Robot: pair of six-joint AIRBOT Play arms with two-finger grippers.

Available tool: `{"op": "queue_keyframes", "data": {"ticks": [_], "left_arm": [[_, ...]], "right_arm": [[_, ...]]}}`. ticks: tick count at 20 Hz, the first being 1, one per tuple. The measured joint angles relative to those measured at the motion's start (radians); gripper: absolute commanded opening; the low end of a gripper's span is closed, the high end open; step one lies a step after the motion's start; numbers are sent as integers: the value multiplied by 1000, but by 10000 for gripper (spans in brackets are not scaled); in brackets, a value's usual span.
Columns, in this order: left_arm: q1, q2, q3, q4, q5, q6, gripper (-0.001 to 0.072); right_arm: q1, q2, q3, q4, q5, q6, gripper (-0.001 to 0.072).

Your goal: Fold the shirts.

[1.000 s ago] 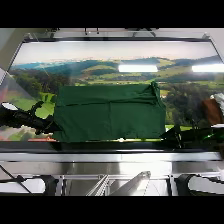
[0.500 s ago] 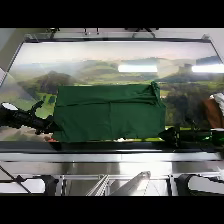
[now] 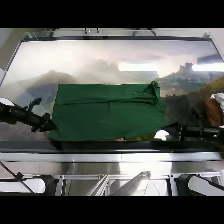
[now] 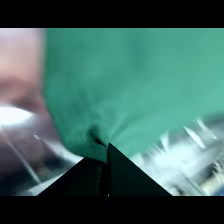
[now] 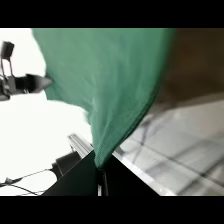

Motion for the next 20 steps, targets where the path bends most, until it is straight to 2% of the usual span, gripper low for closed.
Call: {"op": "queue_keyframes", "data": {"ticks": [5, 10, 15, 20], "left_arm": [[0, 0, 151, -108, -187, 0, 30], [-1, -14, 258, -156, -266, 8, 31], [-14, -122, 389, -170, -272, -37, 30], [-53, -303, 620, -175, -238, -91, 30]], "right_arm": [[0, 144, 167, 15, 19, 105, 24], [24, 168, 249, 18, -38, 147, 24], [145, 73, 293, 60, -241, 111, 23], [252, -145, 476, 83, -396, 90, 23]]}}
